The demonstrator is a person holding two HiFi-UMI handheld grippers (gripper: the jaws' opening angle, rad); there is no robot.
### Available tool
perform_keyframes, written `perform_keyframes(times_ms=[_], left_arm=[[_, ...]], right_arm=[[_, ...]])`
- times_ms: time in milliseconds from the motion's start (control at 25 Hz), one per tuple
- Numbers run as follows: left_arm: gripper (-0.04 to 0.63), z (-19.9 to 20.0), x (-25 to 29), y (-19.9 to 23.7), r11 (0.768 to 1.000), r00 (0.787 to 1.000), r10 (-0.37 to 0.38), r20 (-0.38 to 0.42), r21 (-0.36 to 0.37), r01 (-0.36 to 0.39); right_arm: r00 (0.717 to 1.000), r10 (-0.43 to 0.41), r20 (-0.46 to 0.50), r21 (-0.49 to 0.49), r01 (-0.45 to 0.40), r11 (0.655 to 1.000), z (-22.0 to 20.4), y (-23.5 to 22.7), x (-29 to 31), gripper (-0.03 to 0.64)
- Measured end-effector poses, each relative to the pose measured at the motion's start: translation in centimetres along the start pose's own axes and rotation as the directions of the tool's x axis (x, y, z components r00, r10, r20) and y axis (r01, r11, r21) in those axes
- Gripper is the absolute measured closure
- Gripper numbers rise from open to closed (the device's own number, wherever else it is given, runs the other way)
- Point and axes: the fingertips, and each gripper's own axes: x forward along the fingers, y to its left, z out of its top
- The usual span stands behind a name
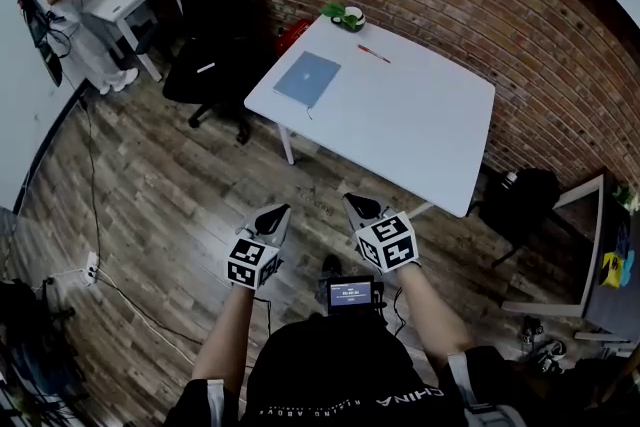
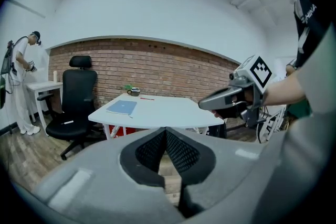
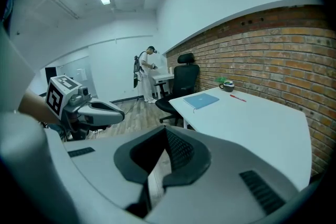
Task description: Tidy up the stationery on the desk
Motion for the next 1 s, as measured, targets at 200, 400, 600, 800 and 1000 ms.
perform_keyframes(times_ms=[200, 400, 600, 800, 1000], left_arm=[[0.591, 2.8, 4.8, 3.0, 1.000, 1.000, -0.009, -0.004, 0.009, 0.009], [0.591, 5.1, 9.4, 5.1, 0.999, 1.000, -0.013, -0.013, 0.037, 0.013], [0.591, 6.3, 13.0, 6.3, 0.999, 1.000, -0.017, -0.026, 0.036, 0.018], [0.591, 6.2, 15.2, 6.9, 0.999, 0.998, -0.034, -0.050, 0.035, 0.036], [0.591, 6.5, 17.2, 8.1, 0.998, 0.997, -0.050, -0.058, 0.035, 0.052]], right_arm=[[1.000, -0.011, 0.002, -0.004, 0.011, 1.000, 2.8, -4.7, 2.9, 0.609], [1.000, -0.023, 0.006, 0.005, 0.023, 1.000, 4.9, -9.4, 5.1, 0.609], [1.000, -0.020, 0.002, 0.019, 0.020, 1.000, 5.8, -12.3, 6.9, 0.609], [1.000, -0.017, -0.009, 0.046, 0.018, 0.999, 5.7, -13.9, 8.4, 0.609], [0.999, -0.033, -0.013, 0.067, 0.034, 0.997, 5.9, -15.2, 9.4, 0.609]])
